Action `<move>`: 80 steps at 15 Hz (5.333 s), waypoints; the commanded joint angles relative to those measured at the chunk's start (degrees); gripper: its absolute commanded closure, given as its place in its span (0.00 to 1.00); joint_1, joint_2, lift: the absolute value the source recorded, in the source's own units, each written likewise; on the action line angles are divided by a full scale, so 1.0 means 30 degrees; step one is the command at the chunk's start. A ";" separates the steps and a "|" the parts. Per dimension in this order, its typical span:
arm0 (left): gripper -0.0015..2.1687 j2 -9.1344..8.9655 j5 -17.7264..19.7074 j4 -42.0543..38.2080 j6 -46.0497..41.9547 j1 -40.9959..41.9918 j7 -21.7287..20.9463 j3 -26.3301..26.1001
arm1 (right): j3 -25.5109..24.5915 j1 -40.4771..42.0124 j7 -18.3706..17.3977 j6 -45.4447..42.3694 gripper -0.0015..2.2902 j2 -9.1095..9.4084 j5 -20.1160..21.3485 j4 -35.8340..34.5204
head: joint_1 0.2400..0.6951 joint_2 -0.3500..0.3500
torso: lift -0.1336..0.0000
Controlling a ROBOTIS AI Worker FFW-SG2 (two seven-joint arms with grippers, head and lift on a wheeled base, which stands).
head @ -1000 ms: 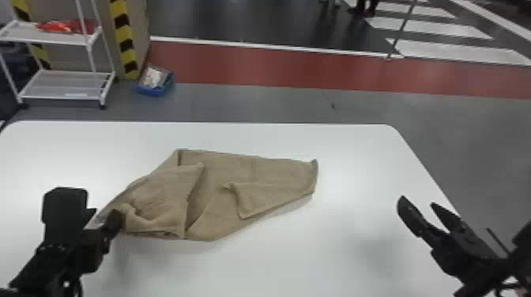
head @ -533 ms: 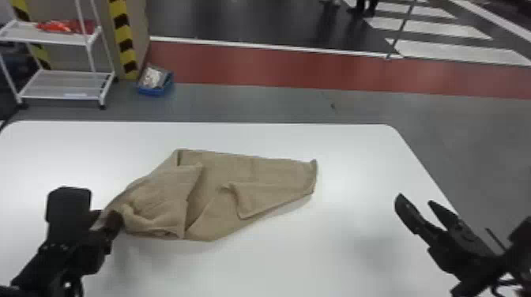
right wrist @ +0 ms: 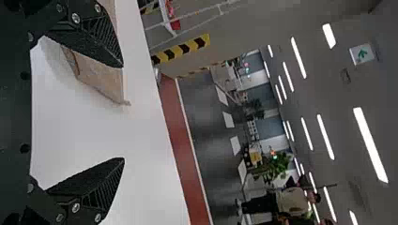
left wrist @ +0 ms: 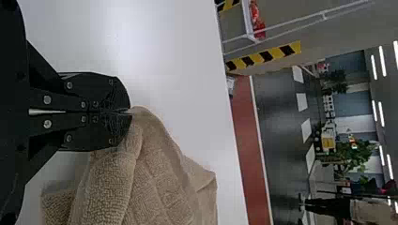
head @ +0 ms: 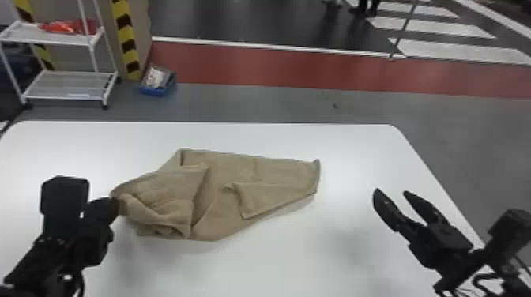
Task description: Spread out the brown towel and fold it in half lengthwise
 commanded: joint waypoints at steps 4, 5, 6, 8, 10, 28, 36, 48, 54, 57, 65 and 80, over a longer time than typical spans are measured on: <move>0.57 0.0034 -0.0133 -0.1292 -0.0057 0.0764 0.0078 0.0156 | 0.5636 0.0089 0.0871 -0.1821 0.17 0.0076 0.4492 -0.0119 | 1.00 0.48 | 0.07; 0.57 0.0034 -0.0133 -0.1292 -0.0057 0.0794 0.0078 0.0127 | 0.6808 0.0148 0.0138 -0.2934 0.17 0.0076 0.5517 0.0203 | 1.00 0.51 | 0.07; 0.57 0.0034 -0.0133 -0.1263 -0.0057 0.0794 0.0078 0.0156 | 0.7892 0.0118 -0.0653 -0.3520 0.17 0.0076 0.6572 0.0672 | 1.00 0.55 | 0.07; 0.57 0.0063 -0.0162 -0.1234 -0.0057 0.0852 0.0048 0.0274 | 0.9532 -0.0204 -0.1854 -0.4048 0.17 0.0076 0.8242 0.1551 | 1.00 0.61 | 0.07; 0.57 0.0092 -0.0162 -0.1204 -0.0057 0.0881 0.0048 0.0274 | 1.0997 -0.0790 -0.3026 -0.4048 0.17 0.0076 1.0087 0.2664 | 1.00 0.70 | 0.07; 0.57 0.0151 -0.0162 -0.0999 -0.0584 0.1116 -0.0098 0.0566 | 1.2726 -0.4071 -0.5633 -0.2876 0.21 0.0076 1.2929 0.7733 | 1.00 0.80 | 0.07; 0.57 0.0180 -0.0162 -0.0618 -0.0584 0.0764 -0.0127 0.0625 | 1.2081 -0.4100 -0.5633 -0.2583 0.34 0.0076 1.2490 0.7557 | 1.00 0.80 | 0.07; 0.57 0.0151 -0.0162 -0.1116 -0.0116 0.0940 -0.0010 0.1094 | 0.9532 -0.3720 -0.5458 -0.1704 0.45 -0.0234 0.9941 0.5682 | 1.00 0.69 | 0.07; 0.57 0.0151 0.0072 -0.3167 -0.0116 0.2317 0.0048 0.2178 | 0.5958 -0.2753 -0.4725 -0.0708 0.45 -0.1289 0.6865 0.1756 | 1.00 0.64 | 0.07; 0.57 0.0180 0.0160 -0.5159 -0.0116 0.3225 0.0048 0.2559 | 0.3029 -0.2255 -0.3583 0.0699 0.45 -0.2109 0.4345 -0.0266 | 1.00 0.56 | 0.07; 0.57 0.0210 0.1068 -1.1283 0.7209 0.4221 0.0019 0.4463 | -0.3915 -0.1347 -0.1590 0.2808 0.45 -0.2637 -0.0460 -0.3166 | 1.00 0.28 | 0.07; 0.57 -0.0493 0.1508 0.6735 0.5568 -1.3445 0.1191 0.2500 | 0.1271 -1.6698 -0.1649 0.2984 0.45 -0.5830 0.5136 1.1277 | 0.82 0.32 | 0.07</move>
